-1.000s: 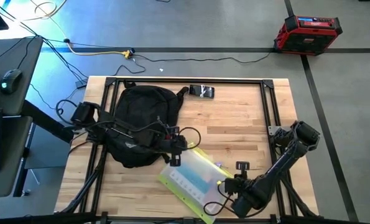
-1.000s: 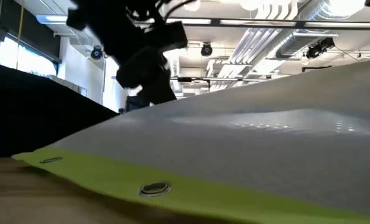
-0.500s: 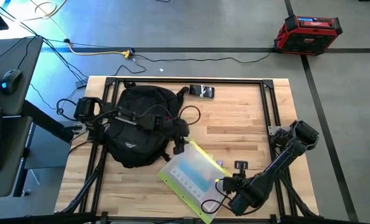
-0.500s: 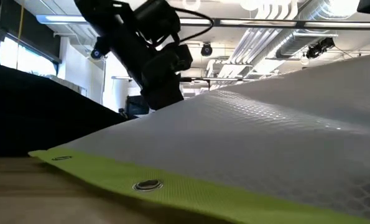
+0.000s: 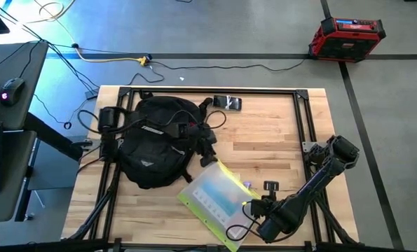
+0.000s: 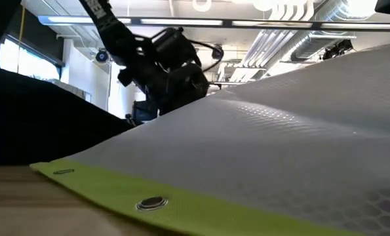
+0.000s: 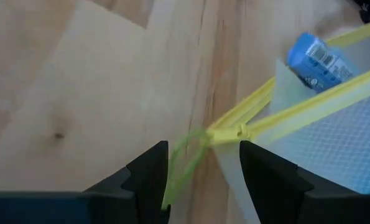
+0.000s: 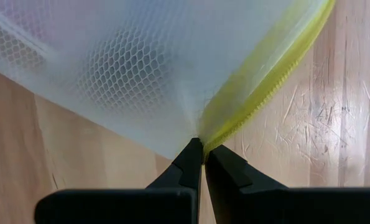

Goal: Unpack backpack
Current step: Close the transparent zip bag

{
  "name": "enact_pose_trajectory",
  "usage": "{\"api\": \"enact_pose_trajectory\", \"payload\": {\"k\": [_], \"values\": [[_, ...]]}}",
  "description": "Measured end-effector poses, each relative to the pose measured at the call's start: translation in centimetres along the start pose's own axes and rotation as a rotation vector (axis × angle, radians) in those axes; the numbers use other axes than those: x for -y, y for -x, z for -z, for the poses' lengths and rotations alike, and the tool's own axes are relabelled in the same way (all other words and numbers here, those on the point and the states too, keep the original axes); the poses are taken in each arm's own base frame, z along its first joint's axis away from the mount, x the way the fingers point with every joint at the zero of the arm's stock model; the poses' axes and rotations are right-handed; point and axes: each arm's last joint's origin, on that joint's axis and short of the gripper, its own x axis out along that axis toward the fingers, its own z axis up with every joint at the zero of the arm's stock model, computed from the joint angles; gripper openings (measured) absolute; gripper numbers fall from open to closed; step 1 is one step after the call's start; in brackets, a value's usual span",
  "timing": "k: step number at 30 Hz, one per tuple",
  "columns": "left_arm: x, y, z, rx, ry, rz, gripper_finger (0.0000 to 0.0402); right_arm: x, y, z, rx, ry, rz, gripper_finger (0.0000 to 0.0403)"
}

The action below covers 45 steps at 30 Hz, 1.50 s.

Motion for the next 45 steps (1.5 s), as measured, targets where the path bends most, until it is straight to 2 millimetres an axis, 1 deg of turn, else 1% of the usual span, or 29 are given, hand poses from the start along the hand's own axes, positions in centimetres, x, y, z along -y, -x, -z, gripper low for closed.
{"api": "enact_pose_trajectory", "payload": {"k": [3, 6, 9, 12, 14, 18, 20, 25, 31, 35, 38, 40, 42, 43, 45], "values": [[-0.3, -0.9, 0.5, -0.023, 0.007, 0.041, 0.0179, 0.0, 0.0, 0.0, 0.003, -0.001, -0.003, 0.0000], [-0.3, -1.0, 0.6, -0.038, 0.013, 0.099, 0.0179, -0.1, 0.0, 0.0, 0.004, 0.000, -0.005, 0.0000], [-0.4, -0.5, 0.3, -0.062, 0.017, 0.190, 0.0179, -0.1, 0.0, 0.0, 0.005, 0.000, -0.005, 0.0000], [-0.4, 0.7, -0.6, -0.047, 0.015, 0.258, 0.0179, -0.1, 0.0, 0.0, 0.006, 0.000, -0.005, 0.0000], [-0.4, 1.1, -0.9, -0.030, 0.007, 0.258, 0.0179, -0.1, 0.0, 0.0, 0.006, -0.002, -0.005, 0.0000], [0.0, 1.1, -0.9, -0.024, -0.010, 0.256, 0.0182, -0.1, 0.0, 0.0, 0.006, -0.002, -0.006, 0.0000], [0.2, 0.7, -0.6, -0.031, -0.019, 0.235, 0.0185, -0.1, 0.0, 0.0, 0.007, -0.002, -0.006, 0.0000], [0.3, 0.4, 0.4, -0.080, -0.037, 0.118, 0.0197, -0.1, 0.0, -0.1, 0.008, -0.002, -0.007, 0.0000], [0.2, 0.4, 0.9, -0.133, -0.004, 0.115, 0.0202, -0.1, 0.0, -0.1, 0.019, -0.004, -0.002, 0.0000], [0.7, 0.0, 1.1, -0.133, -0.008, 0.125, 0.0203, -0.1, 0.0, -0.2, 0.042, -0.006, 0.009, 0.0000], [0.8, -0.3, 1.2, -0.133, -0.003, 0.126, 0.0200, -0.1, 0.0, -0.2, 0.043, -0.003, 0.009, 0.0000], [0.7, -0.5, 1.4, -0.135, -0.005, 0.126, 0.0189, -0.1, 0.0, -0.2, 0.043, -0.003, 0.009, 0.0000], [0.6, -0.7, 1.5, -0.139, -0.017, 0.126, 0.0164, -0.1, 0.0, -0.2, 0.042, -0.004, 0.009, 0.0000], [0.6, -0.8, 1.5, -0.137, -0.031, 0.127, 0.0144, -0.1, 0.0, -0.2, 0.042, -0.004, 0.009, 0.0000], [0.6, -1.0, 1.6, -0.130, -0.058, 0.133, 0.0088, -0.1, 0.0, -0.2, 0.042, -0.003, 0.009, 0.0000]]}}
